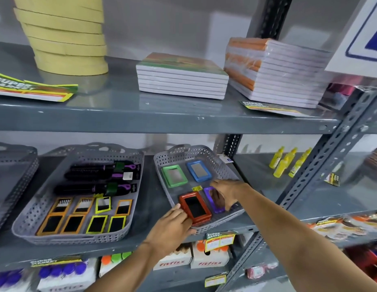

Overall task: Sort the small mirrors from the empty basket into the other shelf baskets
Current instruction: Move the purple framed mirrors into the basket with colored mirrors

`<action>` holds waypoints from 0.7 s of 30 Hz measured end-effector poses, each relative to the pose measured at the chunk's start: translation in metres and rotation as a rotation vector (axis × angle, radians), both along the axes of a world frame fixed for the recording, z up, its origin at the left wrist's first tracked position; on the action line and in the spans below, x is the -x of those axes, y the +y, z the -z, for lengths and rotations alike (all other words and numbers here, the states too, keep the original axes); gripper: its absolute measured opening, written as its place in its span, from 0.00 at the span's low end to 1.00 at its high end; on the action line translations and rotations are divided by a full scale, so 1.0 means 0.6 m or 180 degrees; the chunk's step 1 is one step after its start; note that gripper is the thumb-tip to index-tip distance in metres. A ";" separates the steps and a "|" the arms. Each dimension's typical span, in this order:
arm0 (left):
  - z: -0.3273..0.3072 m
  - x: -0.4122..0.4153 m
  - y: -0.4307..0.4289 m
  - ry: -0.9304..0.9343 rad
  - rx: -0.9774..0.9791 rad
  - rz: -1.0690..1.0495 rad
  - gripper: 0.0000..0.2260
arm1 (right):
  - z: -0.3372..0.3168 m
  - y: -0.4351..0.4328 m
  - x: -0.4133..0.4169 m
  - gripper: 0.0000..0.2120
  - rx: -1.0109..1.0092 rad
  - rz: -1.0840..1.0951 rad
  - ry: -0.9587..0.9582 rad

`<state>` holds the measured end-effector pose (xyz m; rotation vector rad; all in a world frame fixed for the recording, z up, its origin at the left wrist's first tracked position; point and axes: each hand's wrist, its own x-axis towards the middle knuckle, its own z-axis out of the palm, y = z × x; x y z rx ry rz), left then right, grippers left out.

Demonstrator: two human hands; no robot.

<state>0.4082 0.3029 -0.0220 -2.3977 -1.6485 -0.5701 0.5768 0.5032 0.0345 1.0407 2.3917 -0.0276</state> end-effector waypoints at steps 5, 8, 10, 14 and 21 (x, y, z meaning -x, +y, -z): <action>0.003 -0.001 0.000 -0.0035 0.0007 -0.0023 0.14 | 0.003 0.000 -0.002 0.50 -0.0020 -0.0035 -0.0048; 0.003 -0.001 0.000 0.0025 0.0043 -0.0043 0.12 | 0.005 0.002 -0.002 0.49 0.0013 -0.0005 -0.0076; 0.001 -0.004 -0.003 0.0096 0.0127 -0.0028 0.14 | 0.004 0.002 -0.003 0.49 0.0006 0.0053 -0.0077; -0.014 0.006 -0.012 -0.0223 0.0252 -0.0036 0.20 | -0.019 0.009 0.010 0.57 0.0005 0.0134 0.0125; -0.068 0.101 -0.054 -0.0088 -0.0158 -0.0574 0.20 | -0.086 -0.007 0.124 0.44 -0.0288 -0.0170 0.0942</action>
